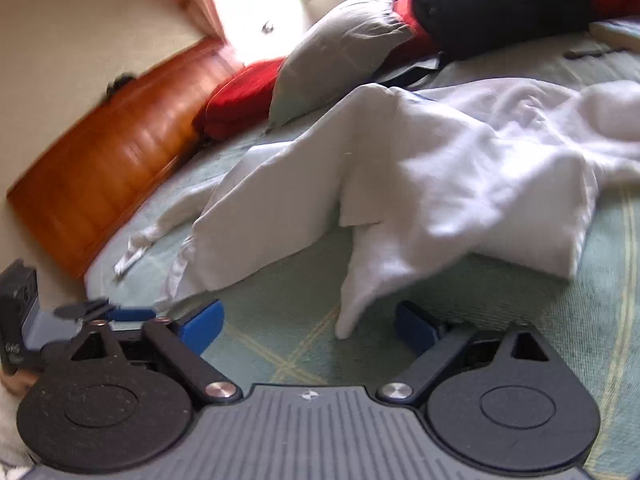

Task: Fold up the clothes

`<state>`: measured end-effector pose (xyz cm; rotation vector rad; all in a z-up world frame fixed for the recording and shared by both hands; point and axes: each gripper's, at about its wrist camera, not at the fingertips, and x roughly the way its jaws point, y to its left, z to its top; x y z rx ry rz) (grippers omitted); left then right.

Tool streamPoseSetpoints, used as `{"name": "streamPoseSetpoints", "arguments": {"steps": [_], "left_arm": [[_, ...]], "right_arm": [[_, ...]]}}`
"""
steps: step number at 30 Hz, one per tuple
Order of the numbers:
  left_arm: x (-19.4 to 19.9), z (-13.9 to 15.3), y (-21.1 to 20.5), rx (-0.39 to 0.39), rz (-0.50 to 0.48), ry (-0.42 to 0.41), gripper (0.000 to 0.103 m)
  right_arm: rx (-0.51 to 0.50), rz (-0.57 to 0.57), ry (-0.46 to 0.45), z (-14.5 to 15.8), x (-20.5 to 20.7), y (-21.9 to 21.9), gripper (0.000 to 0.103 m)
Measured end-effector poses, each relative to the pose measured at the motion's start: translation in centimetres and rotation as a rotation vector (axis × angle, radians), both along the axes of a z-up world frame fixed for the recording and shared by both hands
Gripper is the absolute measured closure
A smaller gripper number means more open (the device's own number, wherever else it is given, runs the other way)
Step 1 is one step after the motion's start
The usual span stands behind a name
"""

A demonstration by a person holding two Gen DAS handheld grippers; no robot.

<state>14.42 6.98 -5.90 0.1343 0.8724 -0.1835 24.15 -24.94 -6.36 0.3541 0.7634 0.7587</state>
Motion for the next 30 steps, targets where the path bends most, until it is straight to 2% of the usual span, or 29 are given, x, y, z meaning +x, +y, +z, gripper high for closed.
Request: {"name": "streamPoseSetpoints", "arguments": {"steps": [4, 9, 12, 14, 15, 19, 22, 25, 30], "left_arm": [[0.0, -0.1, 0.0, -0.003, 0.003, -0.003, 0.0], [-0.1, -0.2, 0.0, -0.006, 0.001, -0.006, 0.0], [-0.1, -0.2, 0.0, -0.007, -0.001, -0.012, 0.0], [-0.1, -0.3, 0.1, -0.007, -0.003, -0.014, 0.0], [-0.2, -0.3, 0.1, -0.007, -0.004, -0.014, 0.0], [-0.1, -0.3, 0.1, -0.006, -0.003, -0.015, 0.0], [-0.1, -0.3, 0.0, -0.004, -0.003, -0.014, 0.0], [0.0, -0.2, -0.1, -0.001, -0.002, -0.014, 0.0], [-0.1, -0.2, -0.1, -0.002, -0.004, -0.019, 0.0]], "right_arm": [[0.088, -0.079, -0.002, -0.7, 0.0, -0.9, 0.014], [0.178, -0.25, 0.076, -1.6, 0.6, -2.3, 0.034], [0.22, -0.354, 0.105, -2.5, 0.6, -2.9, 0.054], [0.225, -0.407, 0.121, -3.2, 0.7, -3.2, 0.079], [0.22, -0.428, 0.131, -3.5, 0.8, -3.3, 0.084], [0.223, -0.432, 0.162, -3.1, 0.6, -3.2, 0.083], [0.216, -0.424, 0.151, -3.4, 0.7, -2.9, 0.082], [0.225, -0.435, 0.156, -3.9, 1.0, -2.9, 0.091], [0.191, -0.439, 0.153, -3.6, 1.4, -2.9, 0.095]]}}
